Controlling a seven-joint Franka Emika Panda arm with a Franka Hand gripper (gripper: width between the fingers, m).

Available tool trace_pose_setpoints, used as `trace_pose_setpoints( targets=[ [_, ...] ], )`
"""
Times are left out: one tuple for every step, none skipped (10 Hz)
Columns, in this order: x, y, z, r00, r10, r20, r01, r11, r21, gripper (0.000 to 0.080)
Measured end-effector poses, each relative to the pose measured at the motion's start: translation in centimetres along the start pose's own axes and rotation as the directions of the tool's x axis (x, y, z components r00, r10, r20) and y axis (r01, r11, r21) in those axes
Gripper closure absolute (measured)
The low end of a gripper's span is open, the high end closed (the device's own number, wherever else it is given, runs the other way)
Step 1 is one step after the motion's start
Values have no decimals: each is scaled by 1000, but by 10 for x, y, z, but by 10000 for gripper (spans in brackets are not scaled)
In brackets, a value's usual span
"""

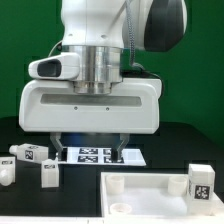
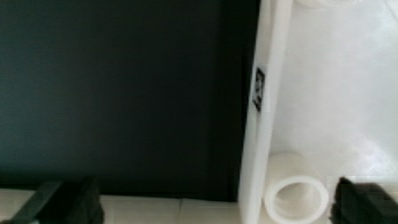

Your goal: Assemble square table

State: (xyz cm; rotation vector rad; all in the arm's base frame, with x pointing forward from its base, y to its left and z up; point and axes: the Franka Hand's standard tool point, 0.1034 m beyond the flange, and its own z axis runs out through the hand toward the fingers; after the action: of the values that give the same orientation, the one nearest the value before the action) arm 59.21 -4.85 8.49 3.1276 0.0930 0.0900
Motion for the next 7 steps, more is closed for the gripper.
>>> trace_pose_setpoints(
  targets=[
    [-1,0,1,1000,5,2,-5,1000,0,151],
    [-2,1,2,1000,5,4,-5,1000,0,151],
    [-11,11,7,1000,-12,25,12,1000,-3,151],
    [-23,27,10,998,-12,54,13,1000,-15,151],
    [-42,43,11,990,-22,137,25,1000,-15,151],
    [-58,48,10,970,31,239,-32,999,-1,151],
    [-62,48,8,947,79,310,-85,996,6,151]
  ],
)
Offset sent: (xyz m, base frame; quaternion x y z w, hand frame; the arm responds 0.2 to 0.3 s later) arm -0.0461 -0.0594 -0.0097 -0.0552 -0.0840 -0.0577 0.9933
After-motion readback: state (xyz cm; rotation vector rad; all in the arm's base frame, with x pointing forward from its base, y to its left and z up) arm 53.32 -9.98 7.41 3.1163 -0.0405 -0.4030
